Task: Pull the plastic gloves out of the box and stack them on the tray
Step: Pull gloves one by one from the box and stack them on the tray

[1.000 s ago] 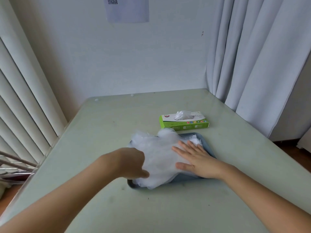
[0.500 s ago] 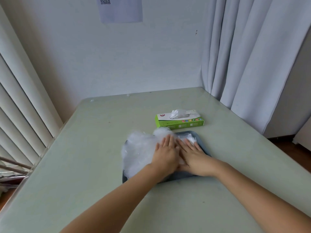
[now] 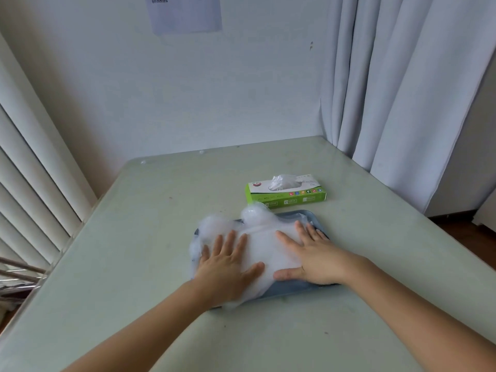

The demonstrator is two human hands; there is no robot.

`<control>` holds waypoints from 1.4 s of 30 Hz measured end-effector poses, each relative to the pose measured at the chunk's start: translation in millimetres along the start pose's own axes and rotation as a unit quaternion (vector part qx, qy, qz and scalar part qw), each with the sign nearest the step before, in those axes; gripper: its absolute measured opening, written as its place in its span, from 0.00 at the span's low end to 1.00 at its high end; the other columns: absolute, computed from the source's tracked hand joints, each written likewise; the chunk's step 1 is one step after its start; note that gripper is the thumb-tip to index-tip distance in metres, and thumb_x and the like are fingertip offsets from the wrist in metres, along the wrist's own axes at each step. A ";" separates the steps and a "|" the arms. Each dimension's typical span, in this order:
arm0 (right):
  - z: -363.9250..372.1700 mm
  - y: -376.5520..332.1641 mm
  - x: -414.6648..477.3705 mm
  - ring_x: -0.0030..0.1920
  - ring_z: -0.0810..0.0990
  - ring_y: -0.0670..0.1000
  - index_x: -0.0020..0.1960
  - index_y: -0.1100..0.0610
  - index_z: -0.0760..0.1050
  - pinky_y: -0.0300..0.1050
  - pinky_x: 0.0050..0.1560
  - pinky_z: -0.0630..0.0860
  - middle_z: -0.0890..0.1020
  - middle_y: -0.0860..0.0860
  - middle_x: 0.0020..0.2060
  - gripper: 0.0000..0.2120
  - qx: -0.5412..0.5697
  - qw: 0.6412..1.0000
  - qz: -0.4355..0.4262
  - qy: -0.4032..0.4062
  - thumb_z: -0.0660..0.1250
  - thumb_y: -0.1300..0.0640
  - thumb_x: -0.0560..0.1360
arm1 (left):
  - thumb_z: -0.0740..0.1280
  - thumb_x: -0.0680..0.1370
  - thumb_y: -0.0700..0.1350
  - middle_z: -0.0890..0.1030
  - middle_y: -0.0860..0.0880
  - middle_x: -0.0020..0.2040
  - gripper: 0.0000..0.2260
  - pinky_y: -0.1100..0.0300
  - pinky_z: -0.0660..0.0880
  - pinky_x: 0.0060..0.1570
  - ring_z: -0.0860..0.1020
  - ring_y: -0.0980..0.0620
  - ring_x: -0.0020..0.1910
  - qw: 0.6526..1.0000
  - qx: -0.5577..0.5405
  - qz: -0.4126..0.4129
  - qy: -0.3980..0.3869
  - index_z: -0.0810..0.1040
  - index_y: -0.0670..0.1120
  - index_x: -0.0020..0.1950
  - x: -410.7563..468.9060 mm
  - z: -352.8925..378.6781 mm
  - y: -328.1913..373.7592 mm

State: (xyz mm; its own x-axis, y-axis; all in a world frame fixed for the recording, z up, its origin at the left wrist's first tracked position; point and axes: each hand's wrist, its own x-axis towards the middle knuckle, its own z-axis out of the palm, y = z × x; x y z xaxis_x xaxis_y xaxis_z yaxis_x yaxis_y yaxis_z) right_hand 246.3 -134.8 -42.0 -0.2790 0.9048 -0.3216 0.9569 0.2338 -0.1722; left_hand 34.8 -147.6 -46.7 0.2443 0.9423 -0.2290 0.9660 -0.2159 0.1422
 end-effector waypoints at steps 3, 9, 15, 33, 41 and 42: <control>-18.2 3.2 8.7 0.73 0.62 0.58 0.72 0.48 0.64 0.49 0.71 0.60 0.68 0.57 0.70 0.47 0.028 0.996 -0.037 0.073 0.47 0.21 0.63 | 0.59 0.77 0.64 0.65 0.47 0.74 0.31 0.56 0.60 0.69 0.64 0.48 0.72 0.999 -0.032 0.012 0.013 0.62 0.48 0.75 3.5 -30.6 -2.7; -64.7 43.9 74.9 0.56 0.78 0.53 0.56 0.60 0.79 0.44 0.55 0.72 0.81 0.54 0.56 0.17 0.203 0.923 0.073 0.318 0.72 0.51 0.72 | 0.67 0.77 0.53 0.80 0.51 0.58 0.16 0.60 0.71 0.56 0.77 0.51 0.58 0.972 -0.165 0.044 0.163 0.77 0.47 0.62 60.7 -87.9 4.4; -71.8 59.2 125.5 0.50 0.77 0.51 0.57 0.59 0.81 0.35 0.44 0.63 0.80 0.53 0.50 0.17 0.267 0.897 0.079 0.345 0.75 0.54 0.70 | 0.69 0.76 0.47 0.79 0.50 0.62 0.18 0.63 0.68 0.57 0.75 0.51 0.61 0.963 -0.225 0.052 0.141 0.75 0.46 0.65 130.9 -90.8 6.4; -87.8 54.8 114.8 0.39 0.79 0.47 0.37 0.58 0.81 0.25 0.40 0.67 0.80 0.46 0.35 0.04 0.273 0.837 -0.029 0.473 0.75 0.61 0.69 | 0.60 0.81 0.51 0.57 0.45 0.77 0.27 0.57 0.55 0.69 0.54 0.47 0.76 0.983 -0.158 0.095 0.011 0.56 0.47 0.77 178.7 -73.3 30.4; -145.0 16.1 46.2 0.44 0.79 0.37 0.39 0.48 0.79 0.27 0.51 0.69 0.81 0.39 0.37 0.05 0.342 0.727 -0.096 0.587 0.74 0.56 0.71 | 0.66 0.78 0.46 0.75 0.42 0.62 0.20 0.56 0.68 0.58 0.72 0.43 0.62 0.975 -0.211 0.057 0.038 0.71 0.41 0.68 177.6 -77.0 34.8; -149.4 13.3 36.7 0.45 0.80 0.38 0.38 0.46 0.78 0.30 0.53 0.71 0.82 0.38 0.36 0.07 0.375 0.719 -0.104 0.576 0.74 0.55 0.71 | 0.67 0.77 0.43 0.77 0.42 0.56 0.16 0.56 0.70 0.54 0.75 0.43 0.57 0.961 -0.270 0.027 0.060 0.75 0.39 0.63 178.4 -76.9 33.7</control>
State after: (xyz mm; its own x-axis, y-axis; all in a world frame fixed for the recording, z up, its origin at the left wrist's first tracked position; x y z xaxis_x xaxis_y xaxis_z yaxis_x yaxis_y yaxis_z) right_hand 260.9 -45.4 83.0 0.2553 0.6727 0.6945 0.4714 0.5405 -0.6968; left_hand 104.4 32.9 -8.7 0.2500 0.9632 -0.0991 0.7595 -0.1316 0.6370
